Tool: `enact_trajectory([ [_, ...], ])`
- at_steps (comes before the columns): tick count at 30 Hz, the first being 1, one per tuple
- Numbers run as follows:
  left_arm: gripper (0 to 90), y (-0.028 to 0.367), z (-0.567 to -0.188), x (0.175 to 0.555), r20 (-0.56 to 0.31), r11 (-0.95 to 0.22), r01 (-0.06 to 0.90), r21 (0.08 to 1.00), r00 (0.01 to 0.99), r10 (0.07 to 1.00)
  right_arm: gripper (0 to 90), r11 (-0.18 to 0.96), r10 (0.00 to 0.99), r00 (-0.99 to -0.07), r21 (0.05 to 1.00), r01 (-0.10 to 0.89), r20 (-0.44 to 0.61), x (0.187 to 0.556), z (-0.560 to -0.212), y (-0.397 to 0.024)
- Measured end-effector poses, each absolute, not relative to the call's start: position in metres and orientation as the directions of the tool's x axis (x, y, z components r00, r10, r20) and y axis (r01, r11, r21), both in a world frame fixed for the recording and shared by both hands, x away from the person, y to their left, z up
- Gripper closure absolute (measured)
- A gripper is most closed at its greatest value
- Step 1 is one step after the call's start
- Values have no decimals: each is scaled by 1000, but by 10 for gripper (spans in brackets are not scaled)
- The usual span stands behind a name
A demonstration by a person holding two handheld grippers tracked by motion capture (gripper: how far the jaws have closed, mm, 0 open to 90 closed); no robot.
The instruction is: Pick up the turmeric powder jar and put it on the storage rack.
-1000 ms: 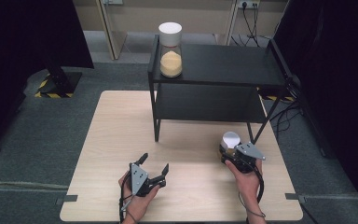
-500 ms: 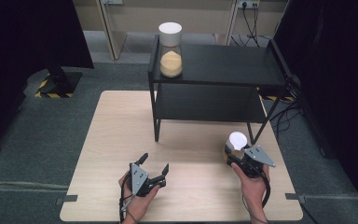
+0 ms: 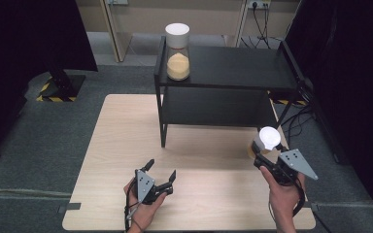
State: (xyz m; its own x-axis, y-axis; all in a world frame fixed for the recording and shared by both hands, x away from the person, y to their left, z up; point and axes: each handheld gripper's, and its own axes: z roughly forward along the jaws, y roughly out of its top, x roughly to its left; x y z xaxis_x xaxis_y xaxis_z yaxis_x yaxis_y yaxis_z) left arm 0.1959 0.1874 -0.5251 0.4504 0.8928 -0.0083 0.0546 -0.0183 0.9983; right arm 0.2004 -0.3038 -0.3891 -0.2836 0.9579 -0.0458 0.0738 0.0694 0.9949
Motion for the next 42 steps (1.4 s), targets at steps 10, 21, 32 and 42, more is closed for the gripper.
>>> enact_trajectory([
  [10, 115, 188, -525, 196, -11, -16, 56, 998, 449, 894, 307, 56, 966, -255, 998, 9, -52, 199, -358, -305],
  [21, 115, 187, -525, 196, -5, -22, 55, 998, 449, 894, 307, 35, 969, -244, 999, -40, -44, 205, -328, -304],
  [32, 115, 187, -524, 196, -8, -20, 58, 998, 450, 893, 307, 18, 972, -233, 997, -69, -34, 215, -299, -303],
  [42, 115, 187, -524, 196, -8, -21, 58, 998, 451, 893, 307, 11, 974, -224, 997, -82, -29, 224, -275, -301],
])
